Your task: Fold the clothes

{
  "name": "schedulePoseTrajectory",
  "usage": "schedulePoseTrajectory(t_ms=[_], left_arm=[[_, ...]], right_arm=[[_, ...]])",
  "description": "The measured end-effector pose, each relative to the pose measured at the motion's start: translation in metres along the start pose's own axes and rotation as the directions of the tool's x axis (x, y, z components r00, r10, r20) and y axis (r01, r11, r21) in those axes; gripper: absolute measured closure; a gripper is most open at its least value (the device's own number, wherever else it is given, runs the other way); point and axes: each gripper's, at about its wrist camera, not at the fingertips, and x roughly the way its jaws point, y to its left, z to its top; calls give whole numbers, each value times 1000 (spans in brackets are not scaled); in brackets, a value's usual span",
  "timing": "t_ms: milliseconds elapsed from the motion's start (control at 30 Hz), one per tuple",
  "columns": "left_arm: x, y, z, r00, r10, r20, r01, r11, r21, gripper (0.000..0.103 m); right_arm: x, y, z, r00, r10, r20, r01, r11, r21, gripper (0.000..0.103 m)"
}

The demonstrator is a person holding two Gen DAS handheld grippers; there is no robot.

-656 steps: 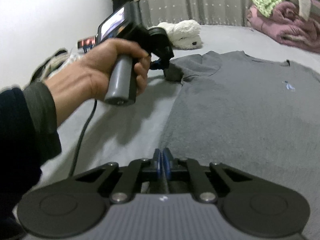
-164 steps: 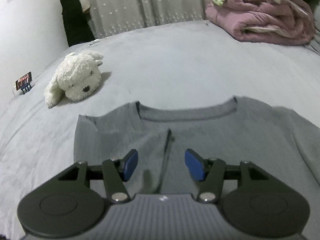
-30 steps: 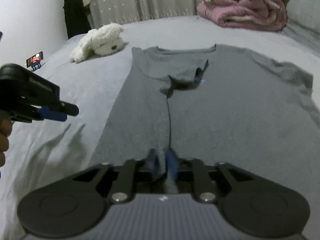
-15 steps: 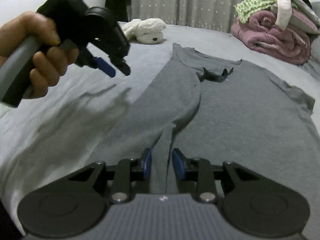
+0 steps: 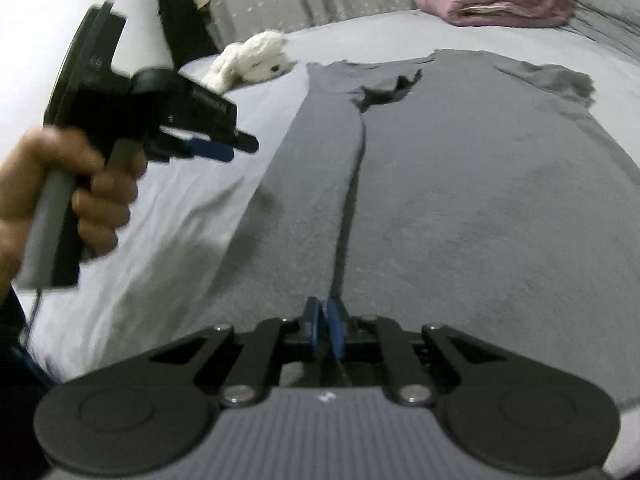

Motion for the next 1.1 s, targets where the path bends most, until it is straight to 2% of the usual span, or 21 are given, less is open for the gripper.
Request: schedulePoseTrajectory(t_ms=[67, 167, 300, 400, 467, 567, 667, 767, 867, 967, 1100], left_arm=[[-2, -7, -6, 1000, -1, -1, 1, 1000, 31, 77], [1, -13, -14, 999, 22, -26, -20, 997, 68, 76], [4, -18, -27, 998, 46, -49, -41, 994, 105, 76], [3, -18, -35, 996, 63, -62, -55, 991, 121, 76], [2, -19, -40, 996, 66, -64, -57, 990, 129, 75], [0, -22, -47, 995, 80, -60, -68, 983, 168, 74], [-4, -23, -49, 995, 72, -62, -61, 984, 166, 73], [-11, -19, -45, 998, 40, -40, -35, 991, 126, 73], [-11, -23, -44, 999, 31, -23, -28, 991, 133, 73], [-9, -31, -46, 1000, 20, -22, -16, 986, 164, 73], [-6, -40, -47, 1000, 22, -21, -18, 982, 188, 73]], right_arm=[[-5, -1, -2, 1000, -4, 6, 4, 1000, 29, 96], [2, -5, -7, 998, -65, -10, 65, 998, 22, 95], [-5, 0, -6, 995, -95, 43, 97, 994, -48, 90], [-11, 0, -1, 997, -58, 56, 61, 996, -61, 89], [-7, 3, -3, 999, -48, 23, 50, 994, -95, 89], [-1, 10, -12, 996, -86, -3, 84, 982, -171, 89], [-10, 15, -11, 997, -67, 48, 75, 980, -183, 88], [-17, 23, -6, 996, -5, 92, 24, 979, -204, 88], [-5, 28, -11, 999, -17, 51, 29, 967, -254, 88], [5, 22, -18, 1000, -25, 1, 24, 971, -240, 89], [-3, 15, -11, 1000, -25, 5, 26, 976, -217, 87]])
